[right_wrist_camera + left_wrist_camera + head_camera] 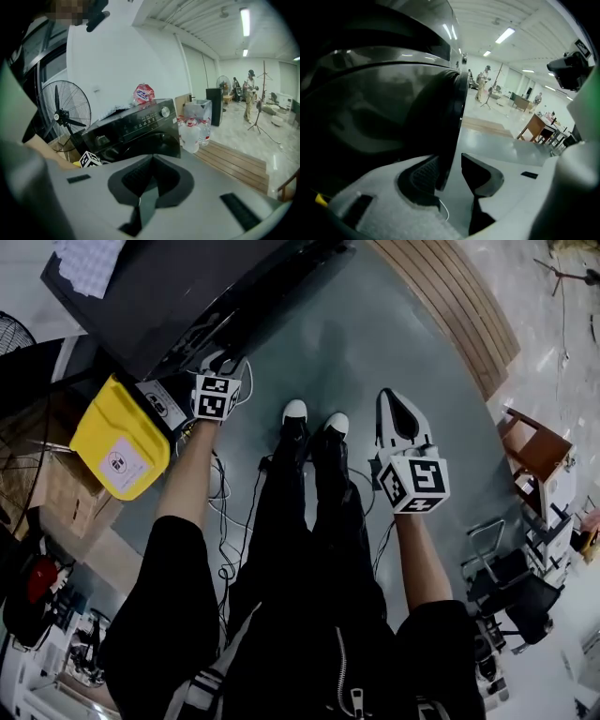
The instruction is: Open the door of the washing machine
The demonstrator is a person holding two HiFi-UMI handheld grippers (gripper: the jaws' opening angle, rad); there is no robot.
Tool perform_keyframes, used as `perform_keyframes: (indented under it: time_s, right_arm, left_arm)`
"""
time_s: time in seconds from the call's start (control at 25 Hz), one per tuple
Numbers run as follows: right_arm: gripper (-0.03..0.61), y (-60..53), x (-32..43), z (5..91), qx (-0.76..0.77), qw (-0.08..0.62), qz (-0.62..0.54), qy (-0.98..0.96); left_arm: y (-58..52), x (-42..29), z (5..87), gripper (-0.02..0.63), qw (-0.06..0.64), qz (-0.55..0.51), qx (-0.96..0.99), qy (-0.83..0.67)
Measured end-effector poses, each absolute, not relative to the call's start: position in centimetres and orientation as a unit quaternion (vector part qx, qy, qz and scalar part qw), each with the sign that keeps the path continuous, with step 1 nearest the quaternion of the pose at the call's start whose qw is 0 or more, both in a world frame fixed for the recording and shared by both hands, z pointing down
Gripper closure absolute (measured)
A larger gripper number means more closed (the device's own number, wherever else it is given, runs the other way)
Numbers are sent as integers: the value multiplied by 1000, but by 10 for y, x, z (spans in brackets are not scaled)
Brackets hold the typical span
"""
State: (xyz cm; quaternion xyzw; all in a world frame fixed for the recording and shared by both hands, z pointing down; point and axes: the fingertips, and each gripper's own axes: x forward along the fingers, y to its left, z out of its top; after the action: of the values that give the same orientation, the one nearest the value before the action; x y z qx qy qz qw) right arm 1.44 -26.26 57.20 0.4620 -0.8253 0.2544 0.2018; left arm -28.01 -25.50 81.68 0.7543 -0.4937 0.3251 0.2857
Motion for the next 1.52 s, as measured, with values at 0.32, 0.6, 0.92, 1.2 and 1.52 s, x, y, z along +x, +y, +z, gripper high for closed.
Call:
perform_keyframes:
  time_s: [0.32,0.6,0.92,1.2,1.52]
  right_arm:
    - [575,-265,30,586,480,211,264,-809]
    - [575,-261,45,589,495,203,270,-801]
    - [575,-243,78,588,513,198,272,-790]
    - [575,-219,137,579,540,182,273,-775]
    - [575,-180,217,579,579,165,284,-746]
  left_arm:
    - [-264,-283,823,537,285,304,756,-505]
    - [-256,-274,822,538,292,292,749,-518]
    - [-226,-208,825,538,296,295,782,-462]
    - [-207,-146,825,534,295,303,786,-451]
    - [-193,-66,826,531,305,311,791,-430]
